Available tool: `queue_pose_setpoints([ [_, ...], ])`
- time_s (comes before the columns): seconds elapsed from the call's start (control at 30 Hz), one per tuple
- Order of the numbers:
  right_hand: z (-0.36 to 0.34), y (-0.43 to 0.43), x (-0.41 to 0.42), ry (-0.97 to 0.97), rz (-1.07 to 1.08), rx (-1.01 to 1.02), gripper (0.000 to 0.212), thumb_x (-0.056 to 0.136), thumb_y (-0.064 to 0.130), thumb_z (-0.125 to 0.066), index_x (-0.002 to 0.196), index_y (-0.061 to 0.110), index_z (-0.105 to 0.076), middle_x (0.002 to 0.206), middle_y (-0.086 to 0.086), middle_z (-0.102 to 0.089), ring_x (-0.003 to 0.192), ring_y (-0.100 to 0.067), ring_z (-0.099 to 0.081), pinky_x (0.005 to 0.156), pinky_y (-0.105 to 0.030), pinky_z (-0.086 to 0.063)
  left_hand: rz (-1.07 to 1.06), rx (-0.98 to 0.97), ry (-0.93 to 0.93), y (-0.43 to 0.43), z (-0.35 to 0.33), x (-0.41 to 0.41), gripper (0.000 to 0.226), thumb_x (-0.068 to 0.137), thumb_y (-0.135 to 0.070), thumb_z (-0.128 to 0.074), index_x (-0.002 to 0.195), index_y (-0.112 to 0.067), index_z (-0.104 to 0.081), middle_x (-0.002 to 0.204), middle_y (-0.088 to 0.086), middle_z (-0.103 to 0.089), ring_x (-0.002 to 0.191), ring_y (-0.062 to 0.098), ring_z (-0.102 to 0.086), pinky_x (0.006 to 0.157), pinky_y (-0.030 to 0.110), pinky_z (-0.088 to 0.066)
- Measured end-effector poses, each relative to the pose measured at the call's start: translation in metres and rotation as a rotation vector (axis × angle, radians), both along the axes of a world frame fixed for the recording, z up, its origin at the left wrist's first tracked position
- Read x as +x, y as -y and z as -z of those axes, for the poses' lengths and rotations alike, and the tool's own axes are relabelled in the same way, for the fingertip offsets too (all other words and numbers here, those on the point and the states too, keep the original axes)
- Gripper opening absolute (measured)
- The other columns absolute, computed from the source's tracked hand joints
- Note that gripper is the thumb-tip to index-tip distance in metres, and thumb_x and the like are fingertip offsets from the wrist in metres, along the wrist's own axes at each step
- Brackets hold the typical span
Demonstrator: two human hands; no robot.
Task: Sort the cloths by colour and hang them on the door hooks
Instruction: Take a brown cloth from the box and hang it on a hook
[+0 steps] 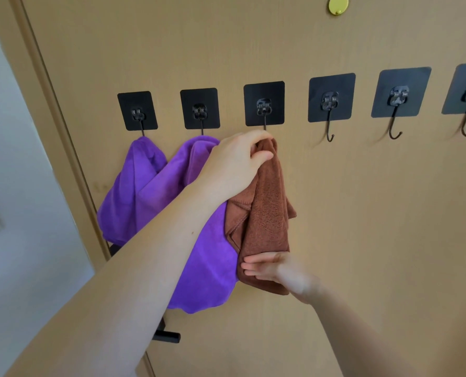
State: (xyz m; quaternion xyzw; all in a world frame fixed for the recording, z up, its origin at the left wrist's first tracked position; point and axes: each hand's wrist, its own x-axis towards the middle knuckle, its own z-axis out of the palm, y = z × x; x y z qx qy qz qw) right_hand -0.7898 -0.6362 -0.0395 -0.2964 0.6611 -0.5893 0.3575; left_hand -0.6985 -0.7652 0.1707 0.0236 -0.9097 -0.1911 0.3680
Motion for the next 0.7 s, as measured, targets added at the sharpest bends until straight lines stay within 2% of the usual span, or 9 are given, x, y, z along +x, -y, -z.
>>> queue_pose_setpoints([
  [0.17, 0.007, -0.004, 0.002, 0.012, 0.014, 0.029, 0.028, 0.088, 0.009, -0.067, 0.115, 0.007, -0.073, 0.109, -0.008, -0.078, 0.108, -0.019, -0.074, 0.101, -0.03, -0.054, -0.014, -0.017, -0.004, -0.001, 0.004, -0.001, 0.028, 0.101, -0.033, -0.06, 0.129, -0.033, -0.065, 0.102, -0.01, -0.059, 0.092, 0.011, -0.056, 0.092, 0.036, -0.048],
  [0.3, 0.026, -0.007, 0.01, -0.051, 0.077, 0.156, 0.028, 0.094, 0.003, -0.06, 0.111, 0.018, -0.076, 0.104, 0.004, -0.08, 0.108, -0.014, -0.072, 0.095, -0.027, -0.051, -0.019, -0.034, 0.012, -0.002, 0.006, -0.001, 0.033, 0.103, -0.033, -0.055, 0.135, -0.031, -0.061, 0.1, -0.009, -0.054, 0.094, 0.013, -0.054, 0.092, 0.037, -0.046],
  [0.43, 0.03, -0.005, 0.016, -0.099, 0.124, 0.172, 0.03, 0.093, 0.003, -0.06, 0.106, 0.024, -0.078, 0.101, 0.01, -0.079, 0.111, -0.014, -0.07, 0.099, -0.032, -0.052, -0.029, -0.037, 0.015, -0.002, 0.01, 0.0, 0.036, 0.105, -0.035, -0.051, 0.14, -0.031, -0.057, 0.102, -0.009, -0.053, 0.101, 0.019, -0.058, 0.095, 0.04, -0.046],
  [0.6, 0.012, -0.009, 0.02, -0.102, -0.041, 0.228, 0.035, 0.083, 0.025, -0.069, 0.118, 0.023, -0.071, 0.109, 0.002, -0.078, 0.101, -0.012, -0.074, 0.099, -0.034, -0.056, -0.054, -0.007, -0.015, -0.007, 0.016, 0.002, 0.04, 0.106, -0.036, -0.048, 0.146, -0.03, -0.051, 0.123, -0.005, -0.059, 0.11, 0.02, -0.059, 0.099, 0.041, -0.047],
  [0.7, -0.001, -0.008, 0.027, -0.141, -0.129, 0.233, 0.029, 0.092, 0.022, -0.068, 0.121, 0.025, -0.07, 0.111, -0.002, -0.077, 0.103, -0.012, -0.073, 0.101, -0.034, -0.055, -0.072, 0.052, -0.068, -0.009, 0.021, 0.006, 0.038, 0.107, -0.034, -0.047, 0.144, -0.029, -0.051, 0.12, -0.006, -0.058, 0.111, 0.018, -0.059, 0.099, 0.045, -0.047],
])
